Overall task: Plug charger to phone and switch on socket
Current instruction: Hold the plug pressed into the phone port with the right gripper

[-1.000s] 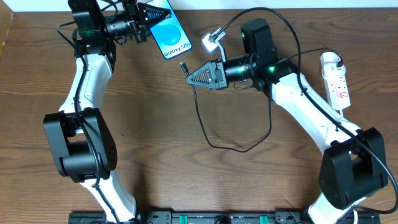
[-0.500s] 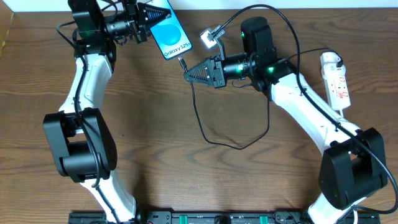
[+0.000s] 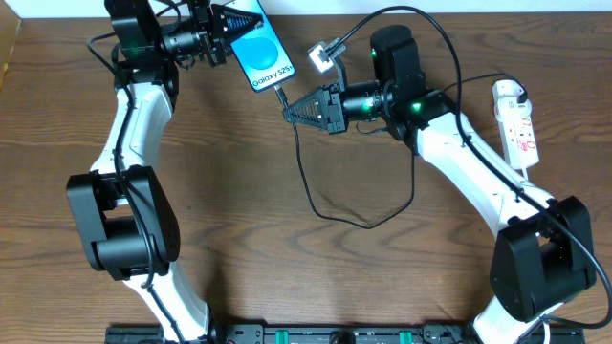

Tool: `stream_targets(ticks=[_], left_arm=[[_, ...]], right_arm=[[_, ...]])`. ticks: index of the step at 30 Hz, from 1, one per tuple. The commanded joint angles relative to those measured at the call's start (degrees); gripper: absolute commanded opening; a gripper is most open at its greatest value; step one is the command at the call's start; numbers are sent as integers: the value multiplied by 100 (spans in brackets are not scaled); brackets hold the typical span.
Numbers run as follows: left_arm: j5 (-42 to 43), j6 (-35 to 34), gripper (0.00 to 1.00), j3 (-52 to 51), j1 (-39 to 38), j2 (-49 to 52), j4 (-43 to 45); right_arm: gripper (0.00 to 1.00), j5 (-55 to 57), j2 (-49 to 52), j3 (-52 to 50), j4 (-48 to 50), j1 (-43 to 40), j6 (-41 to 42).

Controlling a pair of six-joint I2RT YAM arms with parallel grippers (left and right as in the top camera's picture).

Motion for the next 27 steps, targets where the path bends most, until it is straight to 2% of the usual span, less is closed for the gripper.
stream_targets(ticks=[1,27], left_arm=[[11,-48,7,72,-17,-201,28],[33,42,7,72,-17,-201,28]], right_arm=[[1,-4,-133,37,15,-52,-94],[1,-111,-254,37,-157,-48,-210]])
